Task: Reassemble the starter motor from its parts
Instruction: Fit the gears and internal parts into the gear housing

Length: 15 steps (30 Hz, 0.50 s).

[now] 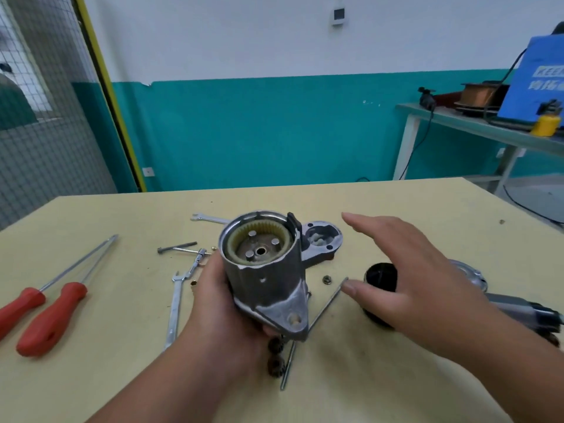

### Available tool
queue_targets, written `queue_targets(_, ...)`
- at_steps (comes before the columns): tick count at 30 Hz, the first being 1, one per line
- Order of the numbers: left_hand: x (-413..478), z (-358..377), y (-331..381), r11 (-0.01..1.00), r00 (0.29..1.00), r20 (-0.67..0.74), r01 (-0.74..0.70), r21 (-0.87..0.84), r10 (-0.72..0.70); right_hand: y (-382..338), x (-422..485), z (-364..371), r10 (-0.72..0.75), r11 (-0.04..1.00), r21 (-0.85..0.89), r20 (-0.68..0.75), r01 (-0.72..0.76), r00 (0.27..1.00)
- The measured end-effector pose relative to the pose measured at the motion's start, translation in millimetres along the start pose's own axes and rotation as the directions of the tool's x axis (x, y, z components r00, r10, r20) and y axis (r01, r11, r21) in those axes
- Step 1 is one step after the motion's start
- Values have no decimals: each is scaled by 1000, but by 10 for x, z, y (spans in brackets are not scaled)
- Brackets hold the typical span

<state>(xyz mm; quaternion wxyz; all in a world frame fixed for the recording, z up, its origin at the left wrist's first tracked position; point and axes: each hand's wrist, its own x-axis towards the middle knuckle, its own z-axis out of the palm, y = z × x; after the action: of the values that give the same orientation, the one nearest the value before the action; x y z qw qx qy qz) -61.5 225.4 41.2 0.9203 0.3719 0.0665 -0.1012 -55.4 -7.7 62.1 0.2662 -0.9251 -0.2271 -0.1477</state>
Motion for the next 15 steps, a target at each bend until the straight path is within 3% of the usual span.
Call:
queue_targets(4,-27,30,-6,998,998,5,-58,-14,59,-122,-68,38,-69,994,76,-119,79,990)
queue_targets(7,-7,20,71,980,979,-49,-195,48,198,-165,-92,68,-90,991,84,-164,105,982)
queue_targets(12,59,-50,187,950,935,-169,-307,49,311,-283,-104,329,-164,986,-17,161,169,973)
queue_targets(15,100,-102,223,940,918,-202,-330,82,340,-362,-111,523,-182,981,-17,283,194,942)
